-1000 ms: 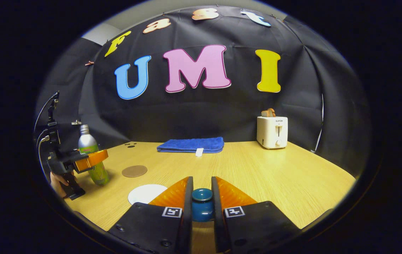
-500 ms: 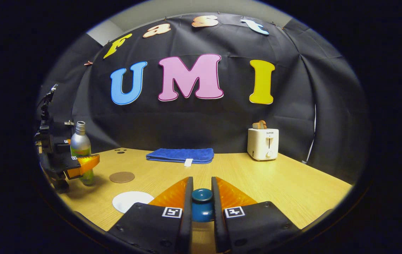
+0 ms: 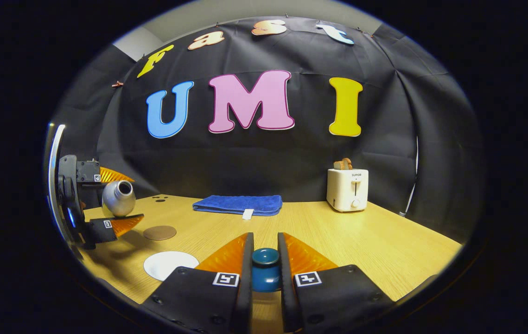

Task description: Open the teacup lid with one hand, grasp the water bottle and pour water into the teacup with the other hand; after pouring, place the water bottle on the coaster and then close the teacup lid.

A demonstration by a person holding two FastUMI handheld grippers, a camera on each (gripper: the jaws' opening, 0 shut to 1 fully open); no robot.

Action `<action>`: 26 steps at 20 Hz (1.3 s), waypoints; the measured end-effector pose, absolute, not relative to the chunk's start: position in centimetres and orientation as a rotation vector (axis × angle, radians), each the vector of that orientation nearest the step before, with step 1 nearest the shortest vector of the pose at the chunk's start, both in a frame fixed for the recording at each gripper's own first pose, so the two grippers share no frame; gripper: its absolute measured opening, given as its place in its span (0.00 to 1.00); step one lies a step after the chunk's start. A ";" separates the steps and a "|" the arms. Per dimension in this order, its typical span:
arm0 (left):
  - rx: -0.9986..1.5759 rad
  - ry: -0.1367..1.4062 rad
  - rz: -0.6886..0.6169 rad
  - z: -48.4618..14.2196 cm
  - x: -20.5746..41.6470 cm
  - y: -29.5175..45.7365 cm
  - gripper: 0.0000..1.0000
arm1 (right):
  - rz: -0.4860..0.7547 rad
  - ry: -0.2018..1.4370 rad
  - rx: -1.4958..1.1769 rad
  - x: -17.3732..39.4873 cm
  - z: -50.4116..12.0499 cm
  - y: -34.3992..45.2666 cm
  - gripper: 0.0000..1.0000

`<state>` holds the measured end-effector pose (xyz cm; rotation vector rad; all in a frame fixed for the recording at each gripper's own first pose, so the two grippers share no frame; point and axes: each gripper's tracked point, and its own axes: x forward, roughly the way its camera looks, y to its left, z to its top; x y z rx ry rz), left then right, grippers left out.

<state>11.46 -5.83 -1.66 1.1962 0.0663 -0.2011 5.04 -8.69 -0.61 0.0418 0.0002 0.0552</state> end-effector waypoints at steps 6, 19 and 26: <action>1.406 0.061 -0.285 -2.1 11.4 -7.5 0.81 | 0.062 0.001 0.043 5.3 -0.7 -10.1 0.29; 1.689 0.093 -0.411 -3.7 11.9 -8.7 0.81 | 0.049 0.001 0.042 5.4 -0.6 -10.7 0.29; 1.824 0.085 -0.451 -4.1 11.8 -9.4 0.82 | 0.046 0.001 0.041 5.3 -0.6 -10.7 0.29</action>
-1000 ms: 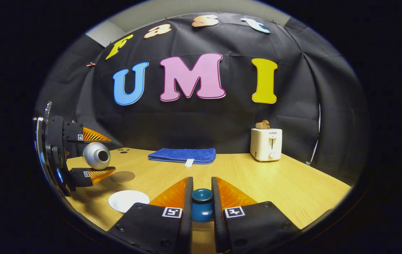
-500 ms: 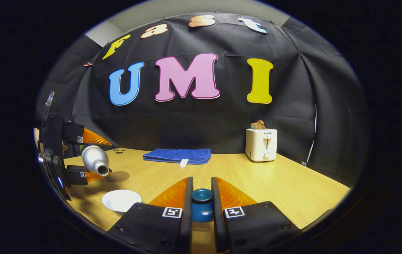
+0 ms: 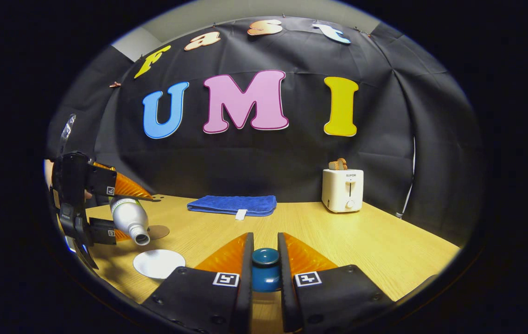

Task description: Open the teacup lid with one hand, grasp the water bottle and pour water into the teacup with the other hand; after pouring, place the water bottle on the coaster and then close the teacup lid.

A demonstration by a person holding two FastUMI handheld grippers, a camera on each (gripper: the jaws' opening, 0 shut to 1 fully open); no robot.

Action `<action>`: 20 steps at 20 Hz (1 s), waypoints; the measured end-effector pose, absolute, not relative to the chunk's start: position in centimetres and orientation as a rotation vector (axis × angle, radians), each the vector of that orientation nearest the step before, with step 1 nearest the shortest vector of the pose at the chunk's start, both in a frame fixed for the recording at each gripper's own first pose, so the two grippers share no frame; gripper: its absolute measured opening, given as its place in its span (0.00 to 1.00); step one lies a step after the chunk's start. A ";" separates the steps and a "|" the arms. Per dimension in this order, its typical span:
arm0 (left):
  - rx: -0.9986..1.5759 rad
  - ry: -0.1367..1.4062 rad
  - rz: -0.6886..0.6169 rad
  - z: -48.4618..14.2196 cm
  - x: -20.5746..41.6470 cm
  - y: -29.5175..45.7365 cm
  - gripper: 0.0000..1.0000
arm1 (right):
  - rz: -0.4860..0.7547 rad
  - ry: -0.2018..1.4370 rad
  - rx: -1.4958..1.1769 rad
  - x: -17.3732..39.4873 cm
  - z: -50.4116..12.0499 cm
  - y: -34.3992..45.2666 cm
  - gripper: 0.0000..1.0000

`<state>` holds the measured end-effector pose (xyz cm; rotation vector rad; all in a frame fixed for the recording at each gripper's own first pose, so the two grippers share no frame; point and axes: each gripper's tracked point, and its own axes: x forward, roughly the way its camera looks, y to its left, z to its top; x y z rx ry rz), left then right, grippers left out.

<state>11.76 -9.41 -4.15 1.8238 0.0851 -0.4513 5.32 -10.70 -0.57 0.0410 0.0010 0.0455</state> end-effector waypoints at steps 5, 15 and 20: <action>1.890 0.087 -0.460 -3.7 12.0 -9.6 0.82 | 0.046 0.001 0.041 5.4 -0.6 -10.7 0.29; 1.942 0.122 -0.452 -3.9 12.7 -9.1 0.82 | 0.049 0.001 0.041 5.4 -0.6 -10.7 0.29; 1.973 0.117 -0.445 -3.4 12.6 -9.0 0.82 | 0.049 0.001 0.041 5.4 -0.5 -10.6 0.29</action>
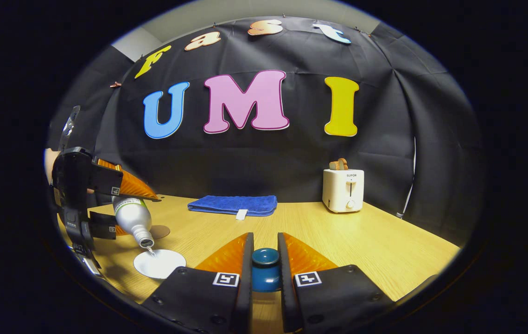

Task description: Open the teacup lid with one hand, grasp the water bottle and pour water into the teacup with the other hand; after pouring, place the water bottle on the coaster and then close the teacup lid.

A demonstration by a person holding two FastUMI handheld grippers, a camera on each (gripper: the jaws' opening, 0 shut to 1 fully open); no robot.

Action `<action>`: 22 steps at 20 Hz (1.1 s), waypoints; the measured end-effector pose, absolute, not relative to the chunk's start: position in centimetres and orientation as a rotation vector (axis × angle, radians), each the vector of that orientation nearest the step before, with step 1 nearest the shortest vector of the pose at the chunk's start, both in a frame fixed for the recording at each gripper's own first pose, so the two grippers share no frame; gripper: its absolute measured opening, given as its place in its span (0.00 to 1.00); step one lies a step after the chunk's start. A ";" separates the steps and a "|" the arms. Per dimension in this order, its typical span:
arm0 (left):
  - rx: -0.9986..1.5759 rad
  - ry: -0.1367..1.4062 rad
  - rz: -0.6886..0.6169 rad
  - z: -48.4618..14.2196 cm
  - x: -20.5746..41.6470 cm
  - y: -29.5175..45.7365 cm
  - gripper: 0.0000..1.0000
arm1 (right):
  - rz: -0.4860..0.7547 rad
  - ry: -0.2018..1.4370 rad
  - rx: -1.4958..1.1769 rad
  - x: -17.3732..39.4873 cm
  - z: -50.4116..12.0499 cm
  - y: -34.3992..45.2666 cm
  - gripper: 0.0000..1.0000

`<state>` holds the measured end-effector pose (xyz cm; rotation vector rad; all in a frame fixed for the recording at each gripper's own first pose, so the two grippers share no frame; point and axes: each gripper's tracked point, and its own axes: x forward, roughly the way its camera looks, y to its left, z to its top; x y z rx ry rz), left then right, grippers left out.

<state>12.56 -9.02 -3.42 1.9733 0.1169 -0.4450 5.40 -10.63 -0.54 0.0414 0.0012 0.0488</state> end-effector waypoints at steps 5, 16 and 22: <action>2.030 0.110 -0.442 -2.6 12.8 -9.0 0.82 | 0.049 0.001 0.041 5.4 -0.5 -10.6 0.29; 2.140 0.122 -0.446 -1.9 12.6 -8.8 0.83 | 0.051 0.001 0.041 5.4 -0.5 -10.6 0.29; 2.222 0.117 -0.457 -1.6 12.3 -9.1 0.83 | 0.053 0.001 0.042 5.3 -0.5 -10.6 0.29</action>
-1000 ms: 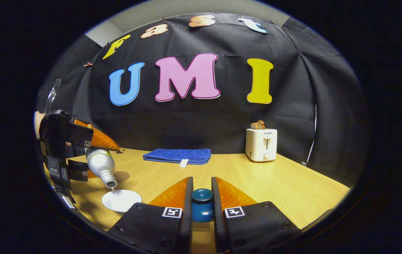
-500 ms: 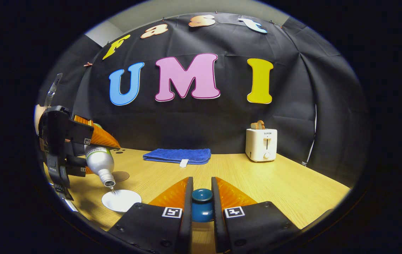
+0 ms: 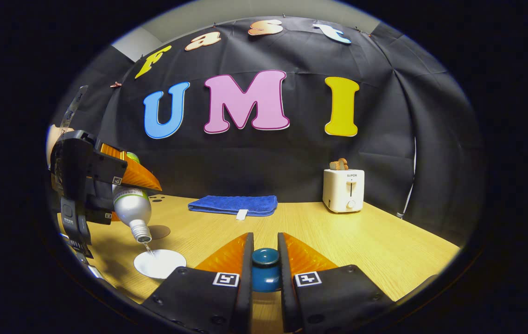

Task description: Open the teacup lid with one hand, grasp the water bottle and pour water into the teacup with the other hand; after pouring, place the water bottle on the coaster and then close the teacup lid.

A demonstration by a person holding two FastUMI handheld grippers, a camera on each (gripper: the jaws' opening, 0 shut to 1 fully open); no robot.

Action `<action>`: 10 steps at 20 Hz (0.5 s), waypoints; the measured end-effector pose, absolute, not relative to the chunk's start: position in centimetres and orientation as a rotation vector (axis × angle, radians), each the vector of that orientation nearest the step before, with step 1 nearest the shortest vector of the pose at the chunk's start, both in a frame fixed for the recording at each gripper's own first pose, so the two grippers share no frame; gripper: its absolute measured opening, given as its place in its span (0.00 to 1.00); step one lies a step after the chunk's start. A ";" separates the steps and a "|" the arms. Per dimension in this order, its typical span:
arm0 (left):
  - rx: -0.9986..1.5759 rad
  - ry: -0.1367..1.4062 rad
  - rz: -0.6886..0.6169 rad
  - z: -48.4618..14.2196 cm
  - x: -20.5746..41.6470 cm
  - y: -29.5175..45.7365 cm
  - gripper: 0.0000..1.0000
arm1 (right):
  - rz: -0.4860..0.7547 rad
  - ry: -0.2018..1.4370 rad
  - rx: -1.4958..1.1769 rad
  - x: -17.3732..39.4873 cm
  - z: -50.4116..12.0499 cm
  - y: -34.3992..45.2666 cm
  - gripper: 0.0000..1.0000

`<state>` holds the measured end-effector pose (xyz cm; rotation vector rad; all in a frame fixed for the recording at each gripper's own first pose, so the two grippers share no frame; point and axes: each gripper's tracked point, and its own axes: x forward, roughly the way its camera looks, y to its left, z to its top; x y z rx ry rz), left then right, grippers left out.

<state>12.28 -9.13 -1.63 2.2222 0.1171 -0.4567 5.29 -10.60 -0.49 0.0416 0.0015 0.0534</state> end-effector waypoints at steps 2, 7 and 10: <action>2.254 0.135 -0.467 -1.4 12.7 -9.3 0.83 | 0.059 0.002 0.041 5.4 -0.6 -10.5 0.29; 2.307 0.143 -0.482 -1.2 12.9 -9.4 0.83 | 0.060 0.002 0.041 5.4 -0.5 -10.5 0.29; 2.331 0.153 -0.488 -1.1 12.9 -9.4 0.83 | 0.064 0.002 0.041 5.3 -0.5 -10.5 0.29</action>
